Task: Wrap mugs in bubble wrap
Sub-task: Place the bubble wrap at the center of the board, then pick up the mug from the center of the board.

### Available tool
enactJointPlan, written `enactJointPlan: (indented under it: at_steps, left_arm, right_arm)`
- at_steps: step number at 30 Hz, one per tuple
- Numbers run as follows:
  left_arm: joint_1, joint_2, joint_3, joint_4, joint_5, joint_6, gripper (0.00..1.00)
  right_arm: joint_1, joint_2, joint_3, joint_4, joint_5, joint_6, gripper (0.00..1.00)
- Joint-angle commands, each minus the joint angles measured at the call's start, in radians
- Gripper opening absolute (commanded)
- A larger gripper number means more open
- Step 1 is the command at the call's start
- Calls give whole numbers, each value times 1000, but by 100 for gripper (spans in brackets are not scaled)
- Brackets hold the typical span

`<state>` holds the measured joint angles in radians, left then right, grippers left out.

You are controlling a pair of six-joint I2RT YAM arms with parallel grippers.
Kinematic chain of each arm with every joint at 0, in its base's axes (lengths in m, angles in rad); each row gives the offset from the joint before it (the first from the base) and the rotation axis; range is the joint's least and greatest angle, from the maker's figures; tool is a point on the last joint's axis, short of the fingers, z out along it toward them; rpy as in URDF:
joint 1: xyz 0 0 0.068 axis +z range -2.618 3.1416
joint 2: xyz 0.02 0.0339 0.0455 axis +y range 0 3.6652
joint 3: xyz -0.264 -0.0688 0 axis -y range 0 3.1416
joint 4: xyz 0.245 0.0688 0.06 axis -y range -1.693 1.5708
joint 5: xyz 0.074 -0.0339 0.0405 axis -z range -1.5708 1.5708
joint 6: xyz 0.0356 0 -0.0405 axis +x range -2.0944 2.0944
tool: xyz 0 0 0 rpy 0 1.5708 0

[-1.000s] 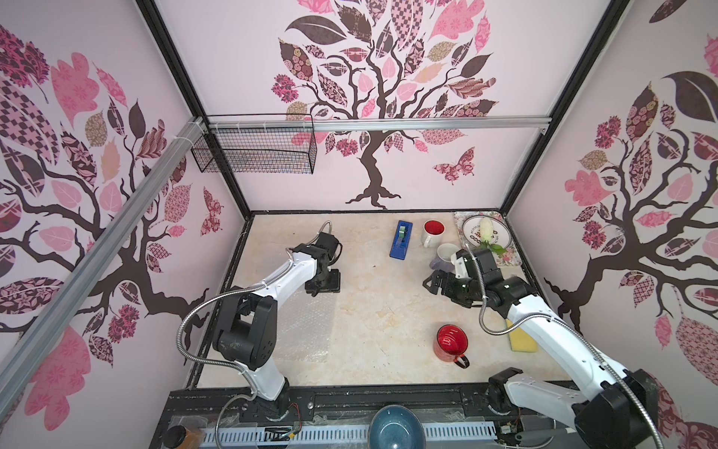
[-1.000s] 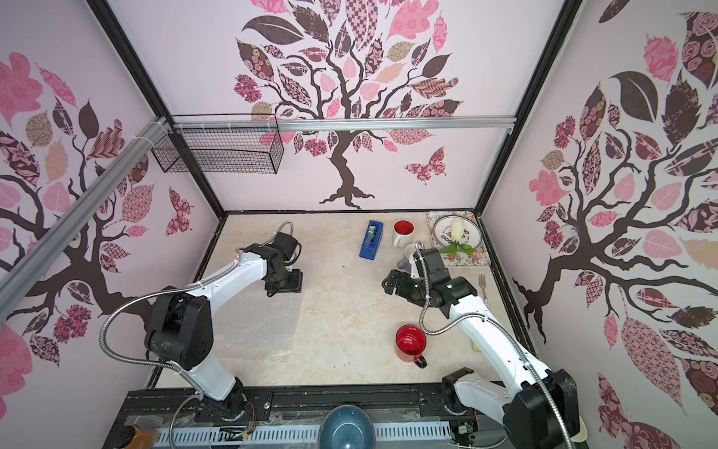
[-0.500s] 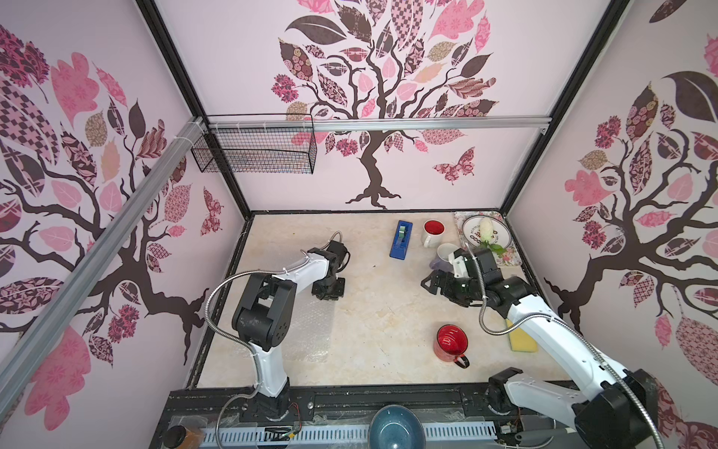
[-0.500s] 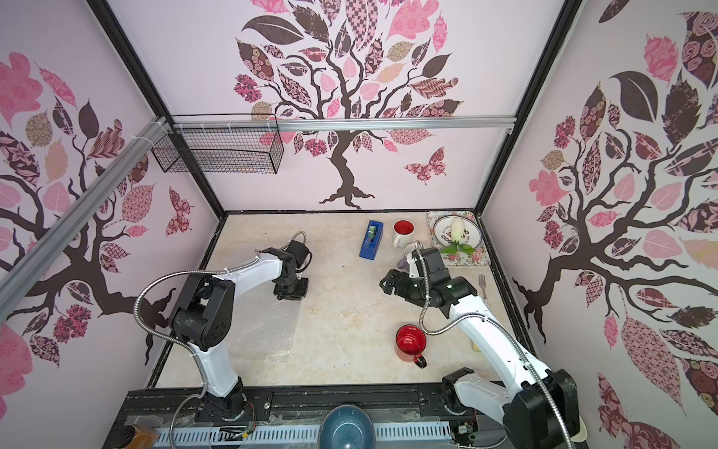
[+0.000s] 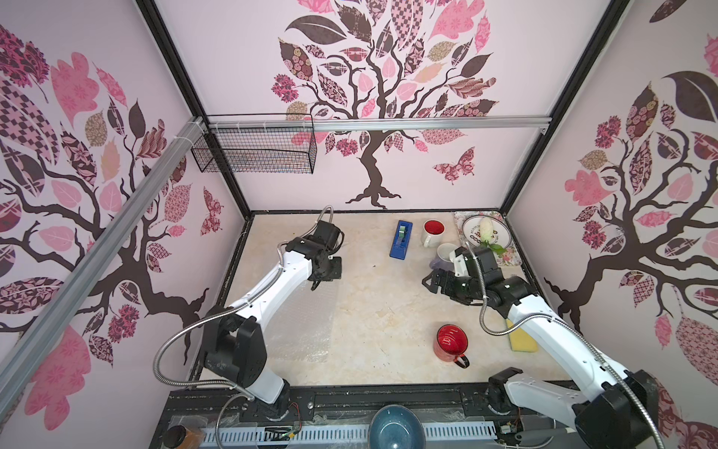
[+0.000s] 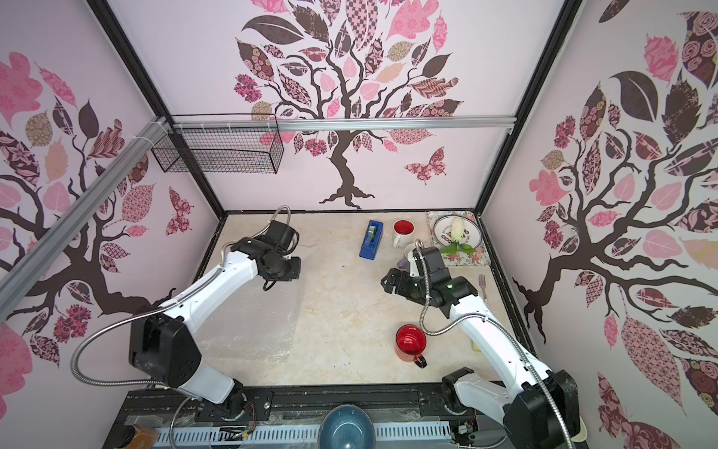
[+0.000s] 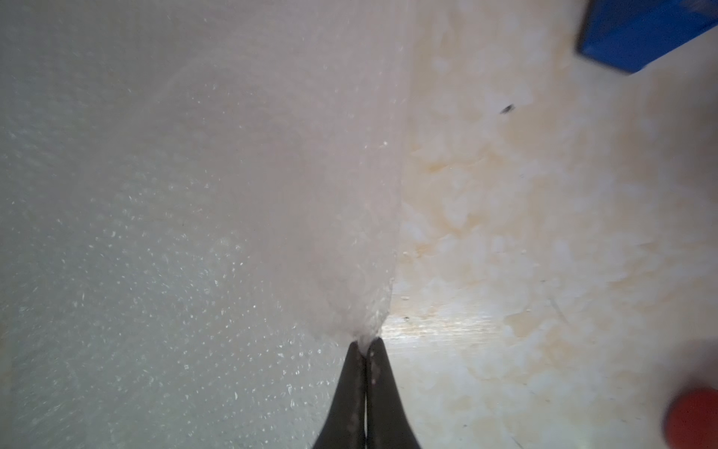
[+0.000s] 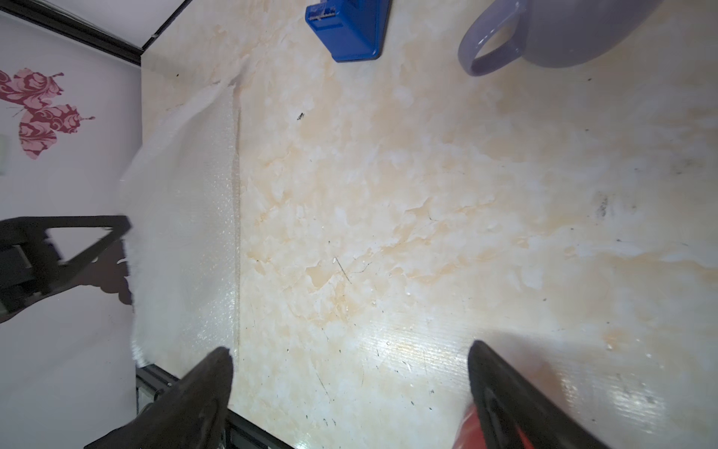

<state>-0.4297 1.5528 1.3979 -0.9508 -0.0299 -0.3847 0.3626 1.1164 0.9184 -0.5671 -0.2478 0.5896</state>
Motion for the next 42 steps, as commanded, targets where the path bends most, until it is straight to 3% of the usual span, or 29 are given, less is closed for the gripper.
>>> enactJointPlan:
  at_steps: [1,8,13,16,19,21,26,29,36,42]
  left_arm:
    - [-73,63,36,6,174,-142,0]
    - [-276,386,196,89,243,-307,0]
    - [-336,560,397,97,274,-319,1]
    - [-336,557,414,117,307,-349,32]
    - [-323,463,417,91,304,-343,52]
    - [-291,354,368,25,264,-323,59]
    - [-132,54,-3,58,238,-313,61]
    - [-42,-34,-187,86,265,-299,61]
    - [27,-62,-400,178,261,-290,60]
    - [56,-27,-439,229,275,-233,60]
  right_arm:
    - [-10,17,80,-61,68,-48,98]
    - [-144,98,161,-192,35,-112,100]
    - [-148,89,162,-353,170,-119,100]
    - [-166,66,152,-418,162,-136,100]
    - [-166,28,133,-511,110,-144,100]
    - [-166,-11,98,-577,90,-131,100]
    - [-165,-127,-7,-657,30,-108,94]
    - [-163,-169,-32,-659,19,-109,87]
    - [-147,-160,-87,-611,6,-146,64]
    - [-120,-80,-72,-605,50,-132,57]
